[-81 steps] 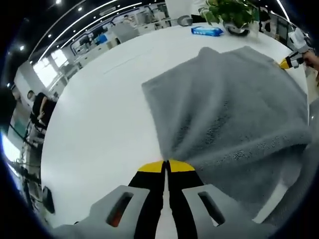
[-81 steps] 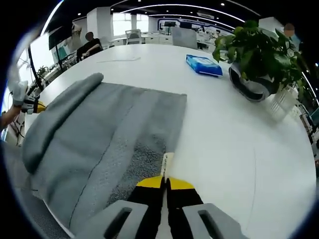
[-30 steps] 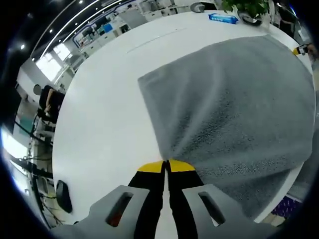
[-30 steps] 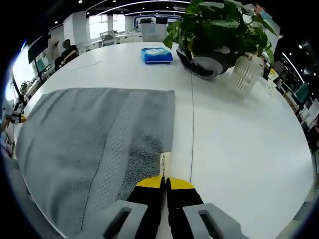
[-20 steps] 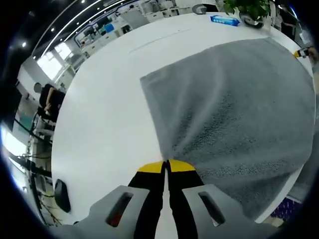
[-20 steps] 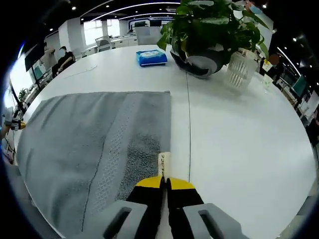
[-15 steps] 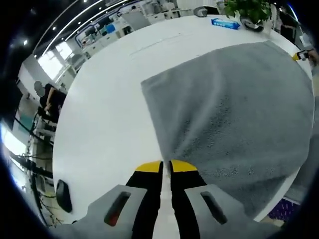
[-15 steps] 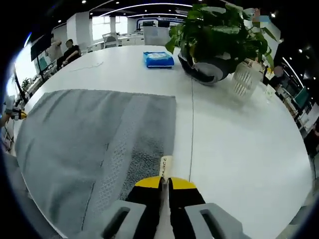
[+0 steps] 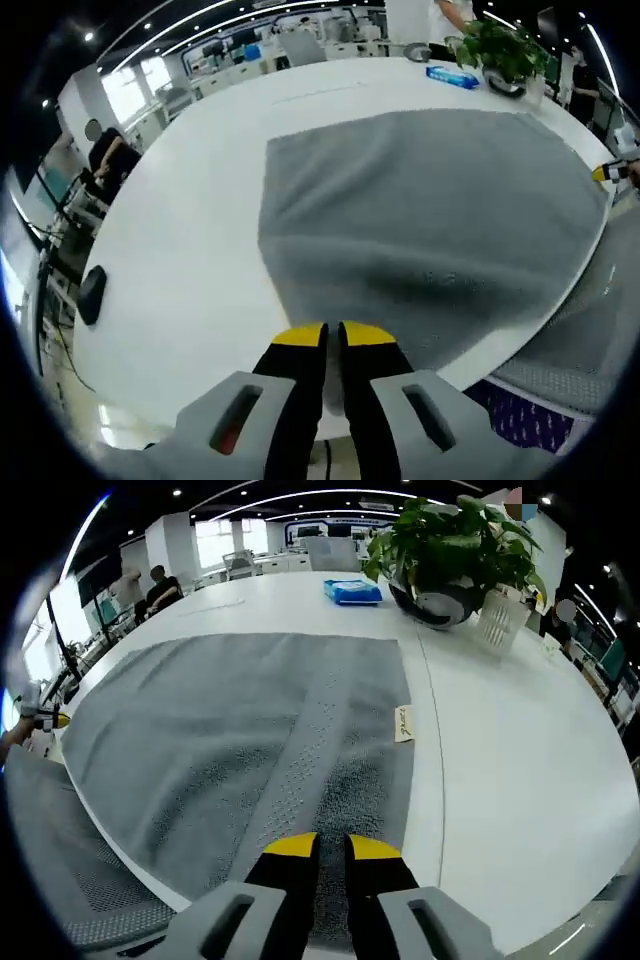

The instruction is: Open the folded towel by lifting each exposed corner and separating the folded layers until the towel lies flat within the target outline without major curled edges

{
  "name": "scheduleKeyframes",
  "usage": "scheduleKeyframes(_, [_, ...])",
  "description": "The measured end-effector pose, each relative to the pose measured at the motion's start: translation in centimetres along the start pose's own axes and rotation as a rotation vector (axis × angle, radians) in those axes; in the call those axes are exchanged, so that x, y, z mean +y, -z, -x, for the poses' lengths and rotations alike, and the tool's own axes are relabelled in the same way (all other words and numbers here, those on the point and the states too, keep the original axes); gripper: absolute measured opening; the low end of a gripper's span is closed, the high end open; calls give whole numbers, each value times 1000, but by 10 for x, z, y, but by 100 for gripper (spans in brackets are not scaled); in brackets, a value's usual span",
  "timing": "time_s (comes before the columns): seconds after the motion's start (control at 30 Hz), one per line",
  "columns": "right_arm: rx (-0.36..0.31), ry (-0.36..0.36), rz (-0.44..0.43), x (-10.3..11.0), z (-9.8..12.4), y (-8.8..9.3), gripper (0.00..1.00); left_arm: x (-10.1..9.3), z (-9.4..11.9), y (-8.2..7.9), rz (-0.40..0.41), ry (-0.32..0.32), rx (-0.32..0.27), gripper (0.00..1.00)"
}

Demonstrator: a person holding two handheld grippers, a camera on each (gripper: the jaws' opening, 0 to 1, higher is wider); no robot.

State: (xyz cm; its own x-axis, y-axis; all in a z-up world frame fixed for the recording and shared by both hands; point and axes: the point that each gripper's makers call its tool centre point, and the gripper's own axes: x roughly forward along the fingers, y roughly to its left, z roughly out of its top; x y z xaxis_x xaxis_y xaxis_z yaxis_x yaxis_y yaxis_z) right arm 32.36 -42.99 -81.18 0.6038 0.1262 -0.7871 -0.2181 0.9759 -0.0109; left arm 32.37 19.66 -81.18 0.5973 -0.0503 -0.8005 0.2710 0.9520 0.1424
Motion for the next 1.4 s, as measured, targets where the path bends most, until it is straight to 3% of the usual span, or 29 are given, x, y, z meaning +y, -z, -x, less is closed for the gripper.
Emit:
scheduleKeyframes(0.03, [-4,-2,-13,-1,0,-1,7,1,1,-11,-11,-7,-75,3])
scheduleKeyframes(0.07, [-4,-4,-22,-2,1,0,7,2,2,-3,-4,-12,-30,3])
scheduleKeyframes(0.17, [-10,1,20,-7,3,4,6,13,5,2,-122,-41,11,2])
scheduleKeyframes(0.4, [2,-10,5,-10,3,-2,6,18,5,4,-15,11,71,3])
scheduleKeyframes(0.43, [-17,-5,10,-12,4,-10,7,25,7,-6,-11,-6,61,3])
scheduleKeyframes(0.5, [-94,16,3,-20,3,-42,7,36,8,-36,16,-40,-44,4])
scheduleKeyframes(0.57, [-146,29,11,-28,-4,-78,7,41,2,-88,118,-15,-187,5])
scheduleKeyframes(0.7, [-150,53,37,-40,-42,-123,11,53,-28,-134,-3,-76,-193,5])
scheduleKeyframes(0.8, [-135,32,-56,-42,-80,-144,15,49,-63,-158,1,-69,-189,5])
scheduleKeyframes(0.87, [-119,42,-51,-42,-92,-149,15,44,-78,-162,-8,-54,-172,5])
scheduleKeyframes(0.93, [-89,48,-32,-42,-103,-148,15,38,-92,-159,-70,-45,-124,5])
scheduleKeyframes(1.0, [-64,41,-28,-40,-109,-143,15,34,-101,-158,-69,-38,-120,6])
scheduleKeyframes(1.07, [-39,50,-24,-41,-113,-135,15,29,-111,-148,-86,-21,-74,6])
scheduleKeyframes(1.1, [-58,53,-32,-43,-111,-138,15,29,-112,-156,-120,-19,-134,4])
scheduleKeyframes(1.17, [-60,56,-40,-44,-111,-138,15,33,-115,-153,-91,-38,-106,4])
scheduleKeyframes(1.27, [-68,65,-43,-48,-114,-143,15,41,-115,-157,-177,-68,-105,3])
scheduleKeyframes(1.4, [-79,66,-47,-51,-122,-152,15,49,-119,-162,-168,-63,-108,3])
